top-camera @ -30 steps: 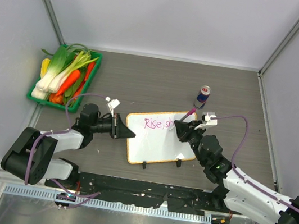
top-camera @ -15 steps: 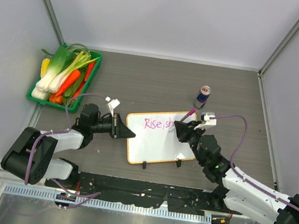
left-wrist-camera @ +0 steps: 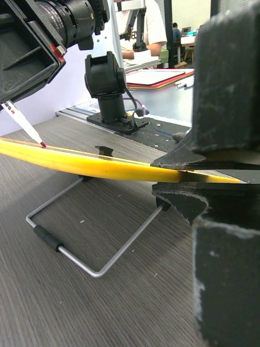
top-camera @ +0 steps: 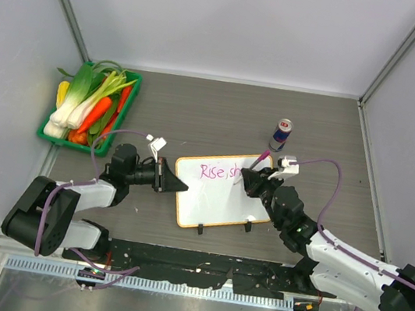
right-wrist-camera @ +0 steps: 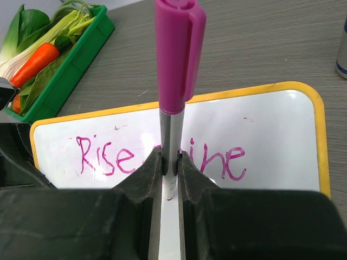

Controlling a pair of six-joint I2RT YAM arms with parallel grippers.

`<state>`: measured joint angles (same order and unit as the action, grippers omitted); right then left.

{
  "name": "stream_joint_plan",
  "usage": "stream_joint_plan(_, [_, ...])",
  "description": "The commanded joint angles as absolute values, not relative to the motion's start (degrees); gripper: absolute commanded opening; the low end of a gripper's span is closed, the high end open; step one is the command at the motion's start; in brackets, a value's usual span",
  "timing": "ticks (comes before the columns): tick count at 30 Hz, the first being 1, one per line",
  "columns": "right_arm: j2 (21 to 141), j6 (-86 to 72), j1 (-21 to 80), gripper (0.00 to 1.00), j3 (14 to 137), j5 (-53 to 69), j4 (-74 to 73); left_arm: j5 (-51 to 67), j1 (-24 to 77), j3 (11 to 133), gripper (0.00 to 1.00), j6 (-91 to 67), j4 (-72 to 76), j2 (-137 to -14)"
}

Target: Write a sentence on the whiteboard

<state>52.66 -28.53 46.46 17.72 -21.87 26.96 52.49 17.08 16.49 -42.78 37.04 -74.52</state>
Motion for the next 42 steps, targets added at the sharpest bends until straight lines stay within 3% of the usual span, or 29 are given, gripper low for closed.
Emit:
stream_joint_plan(1, [53.4,-28.7,46.8,0.01,18.4,-22.6,25.9,46.8,16.8,16.6,0.00,-38.9,33.6,-75.6])
stream_joint_plan(18, [50.8,-30.5,46.8,0.01,16.8,-21.7,21.2,46.9,16.9,16.6,0.00,-38.9,33.6,-75.5])
stream_joint_plan(42, [51.6,-29.4,46.8,0.01,21.2,-30.3,20.8,46.8,16.9,16.7,0.00,-38.9,33.6,-75.7])
